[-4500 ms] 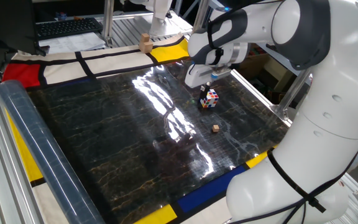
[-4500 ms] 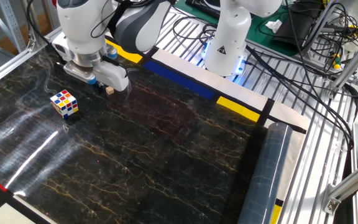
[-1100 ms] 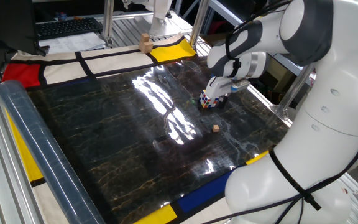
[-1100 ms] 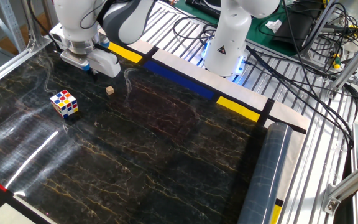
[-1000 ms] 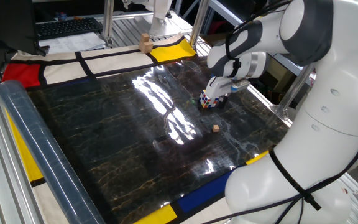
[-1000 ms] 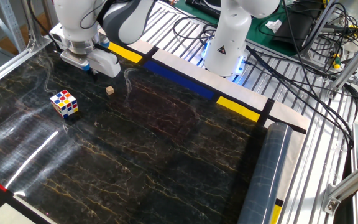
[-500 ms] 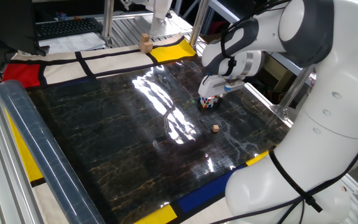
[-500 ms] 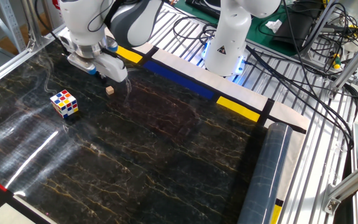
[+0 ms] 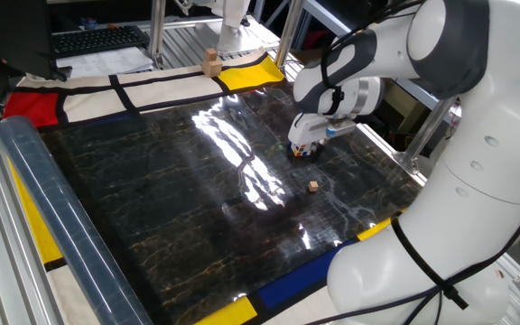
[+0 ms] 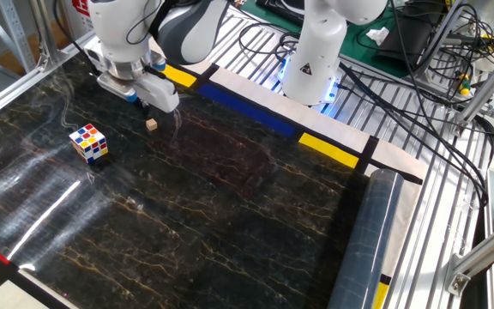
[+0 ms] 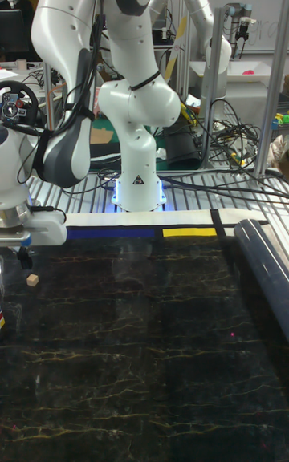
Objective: Hold a small block with the gripper and sweep it from left to right on the table
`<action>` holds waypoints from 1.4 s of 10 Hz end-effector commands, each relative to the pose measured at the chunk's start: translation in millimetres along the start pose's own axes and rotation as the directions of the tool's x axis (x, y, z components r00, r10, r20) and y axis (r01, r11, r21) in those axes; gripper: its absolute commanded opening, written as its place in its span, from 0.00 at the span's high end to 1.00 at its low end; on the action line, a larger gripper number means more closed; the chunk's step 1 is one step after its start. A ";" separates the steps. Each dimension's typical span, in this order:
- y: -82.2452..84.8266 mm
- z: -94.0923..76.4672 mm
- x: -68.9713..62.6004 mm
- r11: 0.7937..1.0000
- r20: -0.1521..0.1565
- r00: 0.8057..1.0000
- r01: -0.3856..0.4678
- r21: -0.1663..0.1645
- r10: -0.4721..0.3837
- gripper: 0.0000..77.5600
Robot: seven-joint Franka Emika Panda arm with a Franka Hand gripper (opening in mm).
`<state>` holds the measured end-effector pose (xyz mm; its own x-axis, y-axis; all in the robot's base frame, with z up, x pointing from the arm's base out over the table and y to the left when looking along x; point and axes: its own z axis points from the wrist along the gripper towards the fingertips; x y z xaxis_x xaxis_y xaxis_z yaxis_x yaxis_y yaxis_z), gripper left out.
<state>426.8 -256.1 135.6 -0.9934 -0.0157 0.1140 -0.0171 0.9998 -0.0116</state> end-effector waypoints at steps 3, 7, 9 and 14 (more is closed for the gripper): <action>0.7 2.2 7.2 1.000 0.019 1.000 -0.007 0.006 0.007 1.00; 0.9 2.8 8.9 1.000 0.022 1.000 -0.013 0.009 0.012 1.00; 0.9 2.7 9.4 1.000 0.025 0.999 -0.021 0.015 0.021 1.00; 0.8 2.7 9.5 1.000 0.025 1.000 -0.009 0.014 0.009 1.00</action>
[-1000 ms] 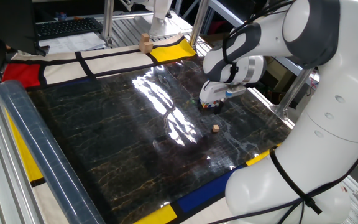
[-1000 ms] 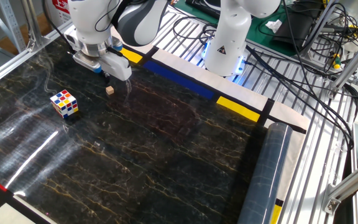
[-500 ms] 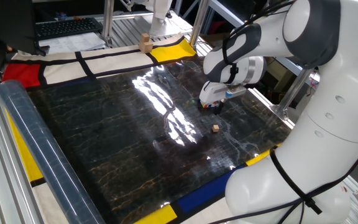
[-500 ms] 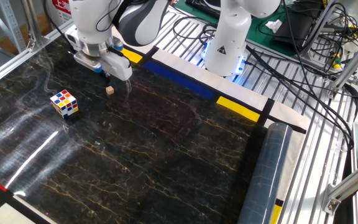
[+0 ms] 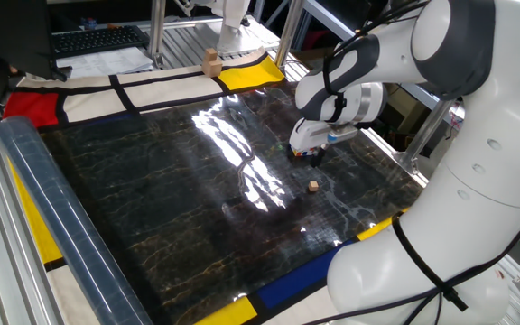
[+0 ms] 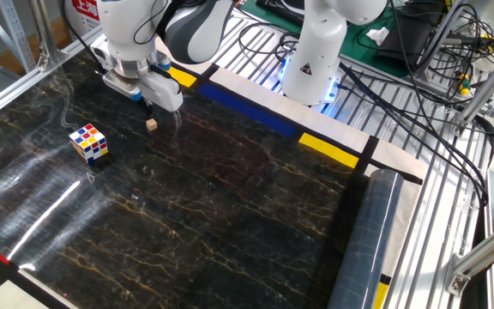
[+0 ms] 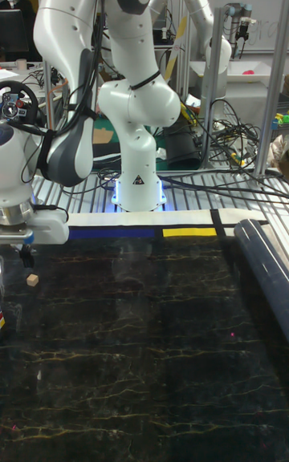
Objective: Hold a small block with the gripper and sweep it from left to right on the table
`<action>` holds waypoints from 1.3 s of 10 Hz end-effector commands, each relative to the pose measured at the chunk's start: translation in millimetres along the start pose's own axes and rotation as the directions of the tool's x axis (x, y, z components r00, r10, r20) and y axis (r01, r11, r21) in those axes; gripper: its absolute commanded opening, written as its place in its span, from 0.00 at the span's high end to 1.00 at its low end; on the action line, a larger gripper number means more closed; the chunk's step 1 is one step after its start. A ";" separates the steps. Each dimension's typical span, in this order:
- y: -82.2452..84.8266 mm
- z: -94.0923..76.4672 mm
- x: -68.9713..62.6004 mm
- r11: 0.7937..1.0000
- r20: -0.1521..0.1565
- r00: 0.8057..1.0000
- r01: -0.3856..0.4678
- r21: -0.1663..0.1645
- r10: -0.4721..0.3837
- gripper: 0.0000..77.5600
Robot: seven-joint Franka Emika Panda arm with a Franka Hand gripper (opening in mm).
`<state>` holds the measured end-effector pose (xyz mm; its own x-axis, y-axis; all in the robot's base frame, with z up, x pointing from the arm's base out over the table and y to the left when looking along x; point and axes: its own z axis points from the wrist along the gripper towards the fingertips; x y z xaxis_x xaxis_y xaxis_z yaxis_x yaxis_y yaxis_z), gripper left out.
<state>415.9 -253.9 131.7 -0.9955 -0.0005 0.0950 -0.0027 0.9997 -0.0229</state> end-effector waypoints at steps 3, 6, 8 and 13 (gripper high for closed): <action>-1.5 -2.3 -1.0 1.000 0.005 1.000 0.012 0.004 -0.012 1.00; -1.5 -2.5 -1.0 1.000 -0.007 1.000 0.009 0.001 -0.009 1.00; -1.5 -2.0 -1.0 1.000 -0.011 1.000 -0.014 0.000 0.014 1.00; -2.5 19.3 -1.1 0.999 0.002 0.999 -0.049 0.004 0.048 1.00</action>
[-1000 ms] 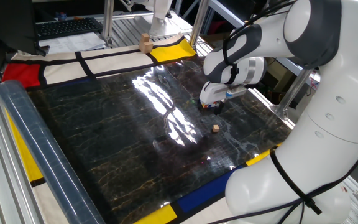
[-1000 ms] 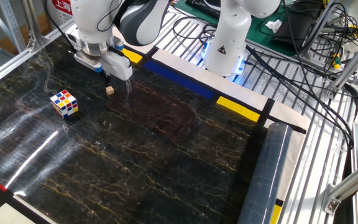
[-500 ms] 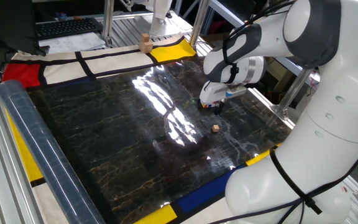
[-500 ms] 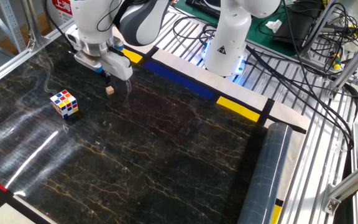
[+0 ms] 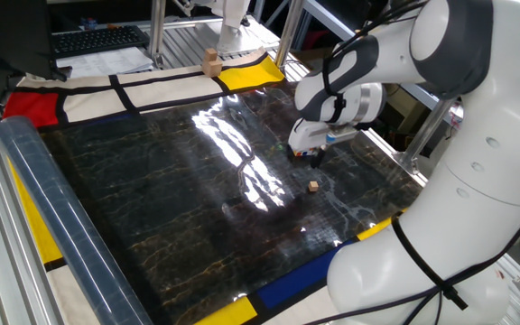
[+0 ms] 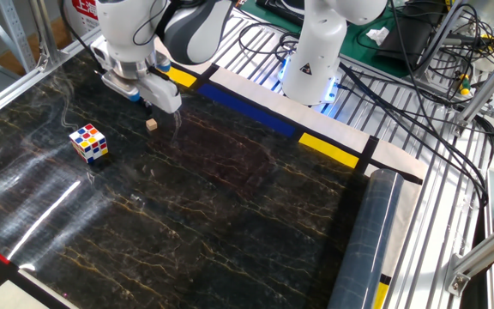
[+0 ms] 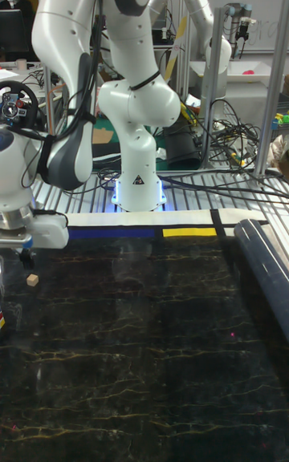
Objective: Hold a small block with the gripper and sweep it from left to right on the table
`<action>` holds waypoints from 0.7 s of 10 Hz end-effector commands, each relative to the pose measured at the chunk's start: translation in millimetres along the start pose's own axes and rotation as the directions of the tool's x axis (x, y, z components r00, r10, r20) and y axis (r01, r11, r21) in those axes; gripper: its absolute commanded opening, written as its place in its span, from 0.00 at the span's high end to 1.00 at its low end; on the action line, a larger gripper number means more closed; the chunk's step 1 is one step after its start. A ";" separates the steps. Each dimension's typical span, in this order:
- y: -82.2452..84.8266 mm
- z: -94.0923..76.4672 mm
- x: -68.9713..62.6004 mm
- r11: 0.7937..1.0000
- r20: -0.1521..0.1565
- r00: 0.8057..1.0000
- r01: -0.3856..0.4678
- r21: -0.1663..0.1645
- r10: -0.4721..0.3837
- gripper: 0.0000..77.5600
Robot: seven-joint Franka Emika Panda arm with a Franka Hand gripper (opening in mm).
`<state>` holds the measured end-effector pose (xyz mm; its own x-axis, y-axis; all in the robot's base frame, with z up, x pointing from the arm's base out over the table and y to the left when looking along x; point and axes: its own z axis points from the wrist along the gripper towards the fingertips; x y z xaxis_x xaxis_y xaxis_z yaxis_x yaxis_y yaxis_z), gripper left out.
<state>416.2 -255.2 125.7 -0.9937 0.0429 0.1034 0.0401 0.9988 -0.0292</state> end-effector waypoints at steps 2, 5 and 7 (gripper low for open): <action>-1.6 15.6 -0.3 1.000 0.011 1.000 -0.023 0.000 0.023 1.00; -1.7 15.6 -0.3 0.999 0.018 0.999 -0.037 -0.009 0.037 1.00; -1.7 15.6 -0.3 1.000 0.019 0.999 -0.030 -0.009 0.030 1.00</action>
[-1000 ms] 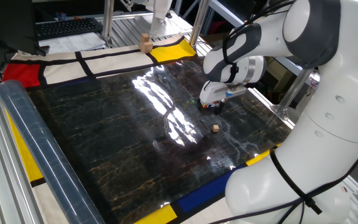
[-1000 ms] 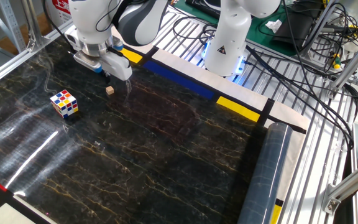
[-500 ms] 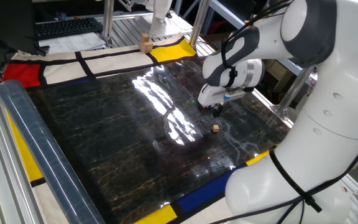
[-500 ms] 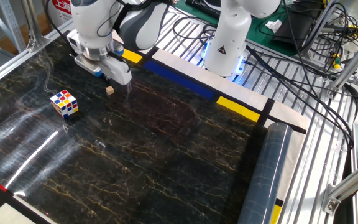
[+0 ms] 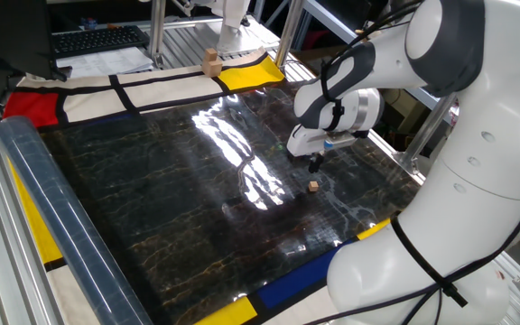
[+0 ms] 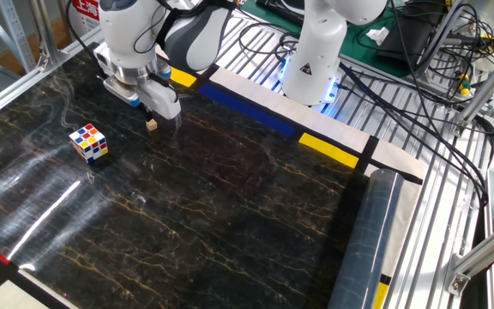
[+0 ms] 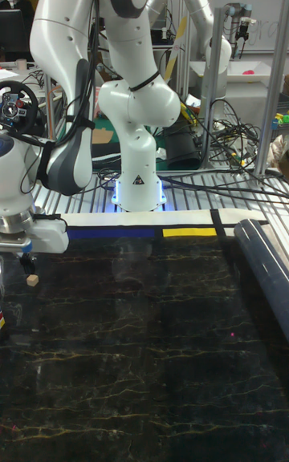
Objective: Hold a small block with the gripper and sweep it from left to right on the table
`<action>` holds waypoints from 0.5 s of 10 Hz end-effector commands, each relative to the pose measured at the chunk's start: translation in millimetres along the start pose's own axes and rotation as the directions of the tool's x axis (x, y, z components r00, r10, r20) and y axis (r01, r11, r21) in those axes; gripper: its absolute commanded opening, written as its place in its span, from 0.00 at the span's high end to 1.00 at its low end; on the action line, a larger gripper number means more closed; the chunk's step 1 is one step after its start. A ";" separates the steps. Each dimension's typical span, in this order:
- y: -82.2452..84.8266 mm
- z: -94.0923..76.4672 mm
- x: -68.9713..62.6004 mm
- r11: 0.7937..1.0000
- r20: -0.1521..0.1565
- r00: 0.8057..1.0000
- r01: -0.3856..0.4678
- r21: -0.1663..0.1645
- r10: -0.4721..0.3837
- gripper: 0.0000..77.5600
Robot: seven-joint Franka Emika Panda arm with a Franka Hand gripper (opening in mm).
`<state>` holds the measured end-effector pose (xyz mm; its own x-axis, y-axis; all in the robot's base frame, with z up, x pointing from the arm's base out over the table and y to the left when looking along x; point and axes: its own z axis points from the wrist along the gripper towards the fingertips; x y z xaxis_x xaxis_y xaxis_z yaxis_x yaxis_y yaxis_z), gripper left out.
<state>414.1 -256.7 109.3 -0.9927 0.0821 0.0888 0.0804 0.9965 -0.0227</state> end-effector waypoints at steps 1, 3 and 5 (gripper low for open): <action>-0.6 -1.0 -0.7 1.000 0.008 1.000 0.006 0.001 -0.006 1.00; -0.6 -1.0 -0.7 1.000 0.022 1.000 0.008 -0.012 -0.007 1.00; -0.6 -1.0 -0.7 1.000 0.026 1.000 0.014 -0.014 -0.014 1.00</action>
<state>413.8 -256.4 108.6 -0.9951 0.0701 0.0698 0.0695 0.9975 -0.0105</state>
